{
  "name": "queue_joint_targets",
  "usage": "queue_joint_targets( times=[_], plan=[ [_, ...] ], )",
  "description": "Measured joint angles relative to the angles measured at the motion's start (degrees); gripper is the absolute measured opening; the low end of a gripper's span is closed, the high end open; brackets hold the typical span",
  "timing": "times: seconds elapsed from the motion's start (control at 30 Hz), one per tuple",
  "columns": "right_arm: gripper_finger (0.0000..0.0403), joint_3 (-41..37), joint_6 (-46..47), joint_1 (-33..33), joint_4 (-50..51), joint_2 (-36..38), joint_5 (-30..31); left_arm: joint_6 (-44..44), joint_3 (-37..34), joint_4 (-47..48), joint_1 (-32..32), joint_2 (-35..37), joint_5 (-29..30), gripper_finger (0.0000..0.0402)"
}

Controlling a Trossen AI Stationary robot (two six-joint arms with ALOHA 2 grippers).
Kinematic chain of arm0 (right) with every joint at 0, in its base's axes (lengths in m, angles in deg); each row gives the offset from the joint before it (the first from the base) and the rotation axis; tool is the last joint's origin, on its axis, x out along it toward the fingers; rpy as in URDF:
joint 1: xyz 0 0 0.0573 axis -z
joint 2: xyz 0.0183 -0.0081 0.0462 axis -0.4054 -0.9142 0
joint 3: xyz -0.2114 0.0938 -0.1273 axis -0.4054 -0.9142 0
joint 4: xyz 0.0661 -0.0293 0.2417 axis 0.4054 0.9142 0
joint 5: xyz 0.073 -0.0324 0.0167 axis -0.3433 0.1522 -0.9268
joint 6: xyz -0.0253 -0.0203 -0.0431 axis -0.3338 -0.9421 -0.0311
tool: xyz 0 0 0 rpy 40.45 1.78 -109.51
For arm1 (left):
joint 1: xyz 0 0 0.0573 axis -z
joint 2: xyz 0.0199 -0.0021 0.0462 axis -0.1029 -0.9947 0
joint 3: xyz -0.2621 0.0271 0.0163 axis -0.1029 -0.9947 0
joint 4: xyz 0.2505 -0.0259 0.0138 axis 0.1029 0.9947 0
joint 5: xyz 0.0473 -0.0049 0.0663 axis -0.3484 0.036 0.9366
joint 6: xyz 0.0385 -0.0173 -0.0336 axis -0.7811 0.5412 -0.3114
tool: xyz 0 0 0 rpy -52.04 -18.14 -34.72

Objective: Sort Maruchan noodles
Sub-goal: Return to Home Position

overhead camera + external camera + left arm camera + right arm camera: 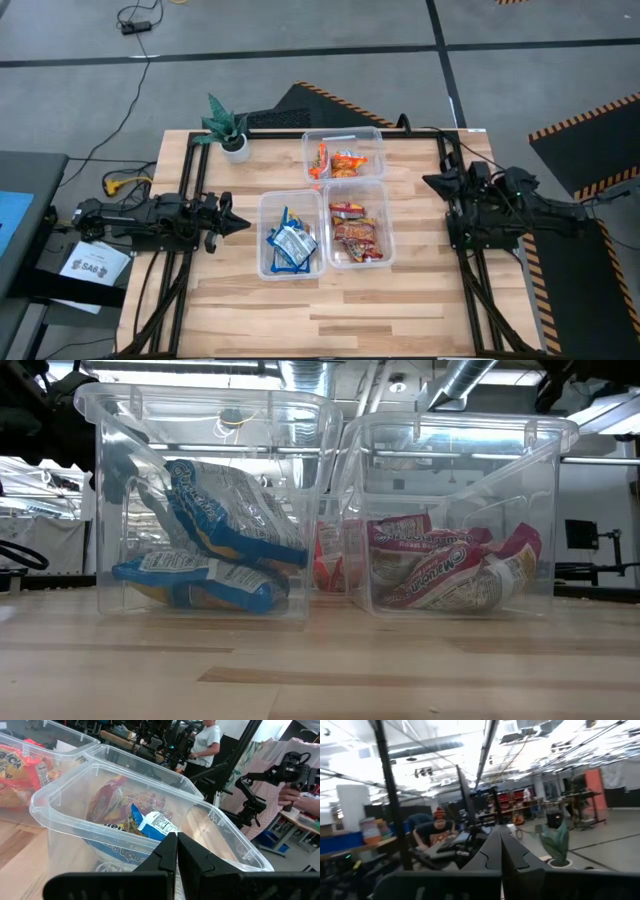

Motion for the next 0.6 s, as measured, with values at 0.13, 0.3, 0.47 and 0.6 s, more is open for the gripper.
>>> queue_joint_targets(
  times=[0.13,0.3,0.47,0.6],
  plan=[
    [0.0007,0.0,-0.1,0.0,0.8,0.0,-3.0,0.0,0.0,0.0,0.0,0.0,0.0,0.0000],
    [0.0007,0.0,0.5,0.0,1.0,0.0,-3.1,0.0,0.0,0.0,0.0,0.0,0.0,0.0000],
    [0.0006,-0.5,3.2,-3.1,0.6,0.0,-2.5,0.0,0.0,0.0,0.0,0.0,0.0,0.0000],
    [0.0006,-2.5,2.2,-7.1,1.1,-0.2,2.8,0.0,0.0,0.0,0.0,0.0,0.0,0.0000]
  ],
)
